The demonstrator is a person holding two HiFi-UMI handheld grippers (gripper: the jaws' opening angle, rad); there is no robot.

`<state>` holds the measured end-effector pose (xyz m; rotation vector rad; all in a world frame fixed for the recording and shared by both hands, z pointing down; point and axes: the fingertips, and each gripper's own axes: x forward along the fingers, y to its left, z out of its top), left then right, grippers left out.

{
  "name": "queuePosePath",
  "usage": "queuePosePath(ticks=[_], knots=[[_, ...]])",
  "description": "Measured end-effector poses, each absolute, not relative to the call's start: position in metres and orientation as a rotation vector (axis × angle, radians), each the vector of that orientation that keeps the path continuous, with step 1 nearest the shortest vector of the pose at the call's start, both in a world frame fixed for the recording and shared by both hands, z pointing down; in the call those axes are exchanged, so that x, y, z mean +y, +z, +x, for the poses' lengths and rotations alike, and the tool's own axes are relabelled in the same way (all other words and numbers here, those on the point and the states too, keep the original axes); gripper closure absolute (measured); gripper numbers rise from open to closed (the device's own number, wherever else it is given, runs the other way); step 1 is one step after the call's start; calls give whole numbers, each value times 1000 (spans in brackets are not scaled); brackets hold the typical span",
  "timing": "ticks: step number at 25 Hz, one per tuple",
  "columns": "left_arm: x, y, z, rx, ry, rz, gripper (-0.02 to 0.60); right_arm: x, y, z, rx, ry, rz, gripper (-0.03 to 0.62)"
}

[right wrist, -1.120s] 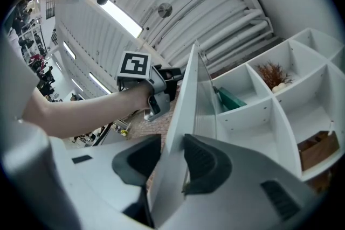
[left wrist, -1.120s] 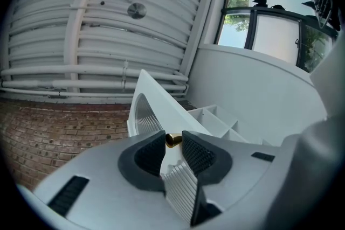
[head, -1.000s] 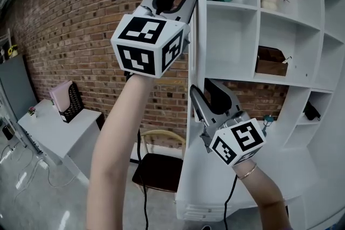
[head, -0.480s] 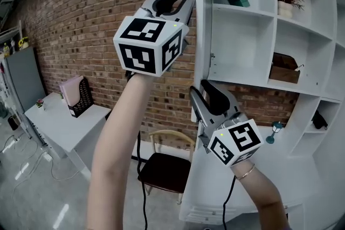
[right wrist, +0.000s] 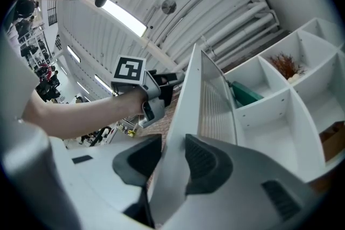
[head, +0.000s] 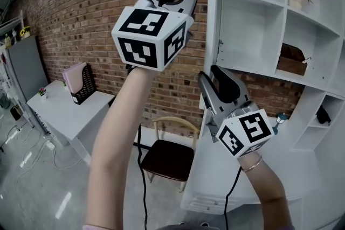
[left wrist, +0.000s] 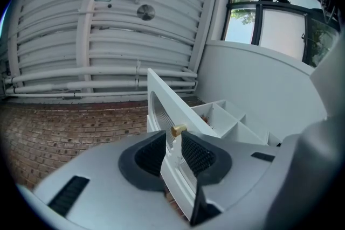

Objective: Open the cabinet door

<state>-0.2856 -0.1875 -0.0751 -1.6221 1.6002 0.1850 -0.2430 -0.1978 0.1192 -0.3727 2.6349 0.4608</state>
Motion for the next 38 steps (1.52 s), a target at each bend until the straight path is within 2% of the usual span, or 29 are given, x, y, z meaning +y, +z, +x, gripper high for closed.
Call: queuePosePath(ticks=[6,12,26,38], knots=[[-184,-50,-296,1634,188,-1623,502,-198,122,-239,2657,432,-337,472],[-184,-16,-309,1698,242,-1655,505,-192,134,-222,2671,388,-291,515],[-194,129,-315,1960,239,-1760,532,-219,200,-170,2763,218,-400,562],[-179,243,-289,2129,153,-1852,561,-217,257,-140,2861,203,-502,592]])
